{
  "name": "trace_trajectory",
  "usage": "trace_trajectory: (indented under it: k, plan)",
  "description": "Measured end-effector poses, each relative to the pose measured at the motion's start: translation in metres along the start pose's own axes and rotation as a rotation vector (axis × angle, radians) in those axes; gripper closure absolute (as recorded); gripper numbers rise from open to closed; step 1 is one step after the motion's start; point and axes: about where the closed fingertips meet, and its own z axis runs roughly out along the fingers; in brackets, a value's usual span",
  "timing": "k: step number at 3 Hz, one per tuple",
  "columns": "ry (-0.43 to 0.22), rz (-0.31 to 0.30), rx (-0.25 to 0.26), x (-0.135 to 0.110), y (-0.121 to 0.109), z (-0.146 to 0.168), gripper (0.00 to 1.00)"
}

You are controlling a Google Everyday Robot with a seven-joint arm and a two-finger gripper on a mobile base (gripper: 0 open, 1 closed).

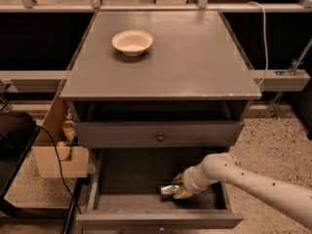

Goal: Place redbull can into middle drawer

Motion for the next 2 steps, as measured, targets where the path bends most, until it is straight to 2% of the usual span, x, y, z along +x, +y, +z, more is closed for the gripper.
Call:
trace_trajectory:
  k: [2]
  plan:
    - [0.000, 0.000, 0.000, 0.0000, 0.0000, 0.0000, 0.36]
